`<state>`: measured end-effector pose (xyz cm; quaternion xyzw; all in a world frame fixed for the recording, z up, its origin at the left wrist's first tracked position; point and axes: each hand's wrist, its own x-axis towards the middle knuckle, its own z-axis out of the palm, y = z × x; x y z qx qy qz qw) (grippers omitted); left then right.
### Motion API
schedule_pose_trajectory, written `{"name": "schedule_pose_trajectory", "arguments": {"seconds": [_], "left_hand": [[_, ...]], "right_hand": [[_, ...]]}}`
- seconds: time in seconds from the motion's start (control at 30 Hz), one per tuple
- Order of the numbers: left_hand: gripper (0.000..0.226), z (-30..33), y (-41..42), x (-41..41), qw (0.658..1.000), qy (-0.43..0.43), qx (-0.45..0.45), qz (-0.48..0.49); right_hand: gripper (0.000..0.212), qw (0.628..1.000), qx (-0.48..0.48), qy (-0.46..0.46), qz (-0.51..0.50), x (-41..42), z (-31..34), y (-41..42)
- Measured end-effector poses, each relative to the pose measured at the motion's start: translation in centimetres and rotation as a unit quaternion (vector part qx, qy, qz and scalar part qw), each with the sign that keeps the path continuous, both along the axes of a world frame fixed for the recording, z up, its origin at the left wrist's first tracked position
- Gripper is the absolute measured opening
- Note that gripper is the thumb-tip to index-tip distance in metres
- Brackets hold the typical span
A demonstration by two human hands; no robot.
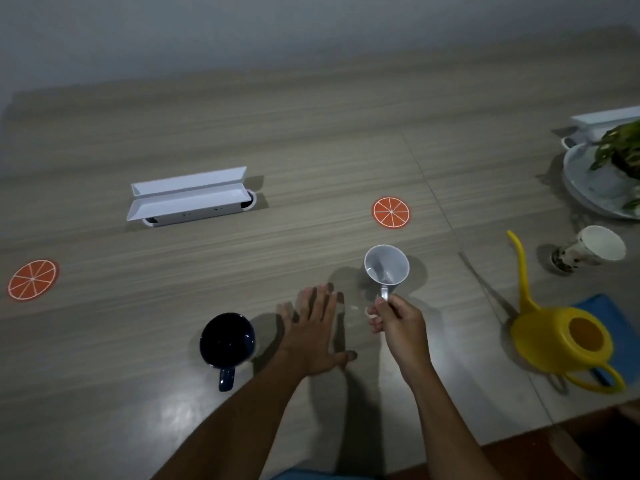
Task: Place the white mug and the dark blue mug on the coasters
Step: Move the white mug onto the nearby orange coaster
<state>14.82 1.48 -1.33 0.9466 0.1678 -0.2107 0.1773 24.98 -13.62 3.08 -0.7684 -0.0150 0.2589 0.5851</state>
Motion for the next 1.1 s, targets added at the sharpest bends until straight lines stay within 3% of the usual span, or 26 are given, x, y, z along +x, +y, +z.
{"name": "schedule_pose_trajectory", "arguments": {"seconds": [0.3,0.6,1.1], "left_hand": [[0.134,-1.5,2.3,6.2,0.990,0.115,-0.066,0.044],[0.156,-2.0,2.5,5.9,0.992,0.097,-0.062,0.049],[0.156,-1.5,2.2,6.1,0.991,0.087,-0.068,0.077]], "right_hand": [[0.025,0.999,-0.030,-0.028,0.014,7.1,-0.8,0.6],[0.026,0.998,-0.015,-0.057,-0.022,12.0,-2.2,2.4],[0.035,0.993,0.066,-0.064,-0.069,19.4,-1.3,6.2]]}}
